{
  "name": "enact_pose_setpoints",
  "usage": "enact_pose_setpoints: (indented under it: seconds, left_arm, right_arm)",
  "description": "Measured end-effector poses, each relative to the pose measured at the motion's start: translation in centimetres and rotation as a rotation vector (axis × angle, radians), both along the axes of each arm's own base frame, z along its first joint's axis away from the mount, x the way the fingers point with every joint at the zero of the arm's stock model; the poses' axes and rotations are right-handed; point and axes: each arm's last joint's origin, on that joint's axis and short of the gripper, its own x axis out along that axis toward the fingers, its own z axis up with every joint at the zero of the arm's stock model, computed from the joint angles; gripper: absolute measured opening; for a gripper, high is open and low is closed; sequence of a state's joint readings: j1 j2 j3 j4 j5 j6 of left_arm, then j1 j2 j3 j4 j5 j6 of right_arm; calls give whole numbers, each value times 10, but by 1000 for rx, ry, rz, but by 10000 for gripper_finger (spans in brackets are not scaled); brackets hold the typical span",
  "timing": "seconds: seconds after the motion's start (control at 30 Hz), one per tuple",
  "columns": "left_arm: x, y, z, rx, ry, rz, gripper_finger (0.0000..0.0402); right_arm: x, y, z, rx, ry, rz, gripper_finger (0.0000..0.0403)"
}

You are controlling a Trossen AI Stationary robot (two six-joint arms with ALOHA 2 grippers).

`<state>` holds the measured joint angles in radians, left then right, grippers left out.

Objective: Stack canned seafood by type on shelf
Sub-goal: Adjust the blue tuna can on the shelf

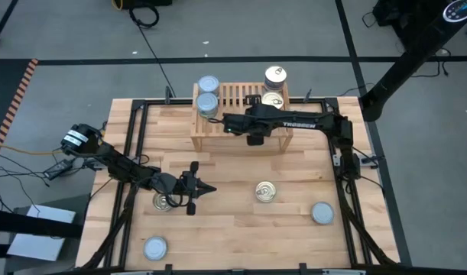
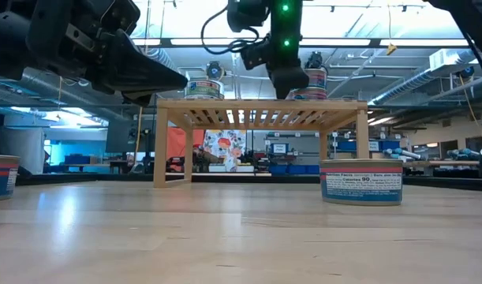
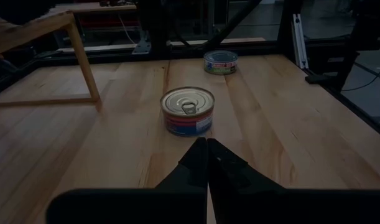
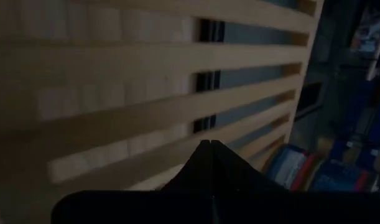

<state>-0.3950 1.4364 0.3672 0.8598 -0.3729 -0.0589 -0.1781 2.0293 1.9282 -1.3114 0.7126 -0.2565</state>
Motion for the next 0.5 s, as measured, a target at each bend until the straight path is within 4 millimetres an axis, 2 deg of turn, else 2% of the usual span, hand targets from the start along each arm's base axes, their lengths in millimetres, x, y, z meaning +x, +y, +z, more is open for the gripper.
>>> enact_pose_setpoints:
  seconds: [0.27, 0.5]
  left_arm:
    - [0, 0, 0, -1, 1, 1, 5]
    - [0, 0, 0, -4, 1, 1, 5]
  right_arm:
    - [-10, -9, 0, 11, 26, -89, 6]
    - [-13, -9, 0, 15, 41, -105, 6]
